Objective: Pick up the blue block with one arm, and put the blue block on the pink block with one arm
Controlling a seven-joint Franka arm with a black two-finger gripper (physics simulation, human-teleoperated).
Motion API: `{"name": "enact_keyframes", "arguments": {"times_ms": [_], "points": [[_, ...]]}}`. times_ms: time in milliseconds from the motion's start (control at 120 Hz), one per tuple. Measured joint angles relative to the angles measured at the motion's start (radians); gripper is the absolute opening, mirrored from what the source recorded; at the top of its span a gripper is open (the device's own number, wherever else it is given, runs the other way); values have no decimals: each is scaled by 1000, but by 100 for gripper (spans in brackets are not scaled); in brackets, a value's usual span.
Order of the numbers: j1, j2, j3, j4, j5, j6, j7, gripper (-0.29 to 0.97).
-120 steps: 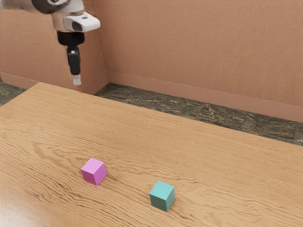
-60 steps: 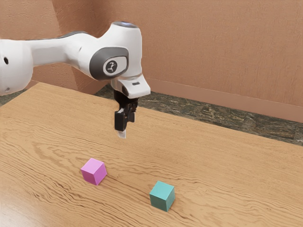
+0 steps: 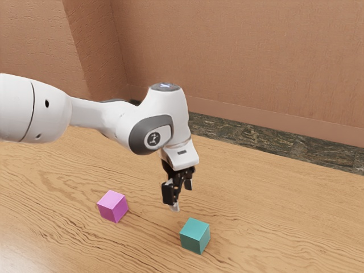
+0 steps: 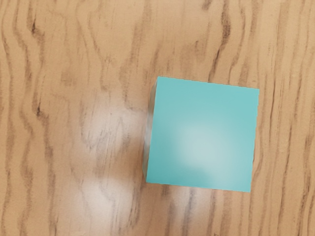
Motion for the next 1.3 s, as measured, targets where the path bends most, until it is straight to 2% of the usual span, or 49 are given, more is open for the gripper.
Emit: {"name": "enact_keyframes", "arguments": {"times_ms": [133,333,925,983,1133,1300], "points": [[-13,35,0,-19,-18,47,18,68],[-43,29,-1,-88,-50,95,39,68],[-64,130,-2,-99,-96,246,72,68],[-64,135,-2,-102,-98,251,74,63],[-67,129,-2,-103,-93,260,77,38],[-56,26,-1,-136,-83,260,86,33]]}}
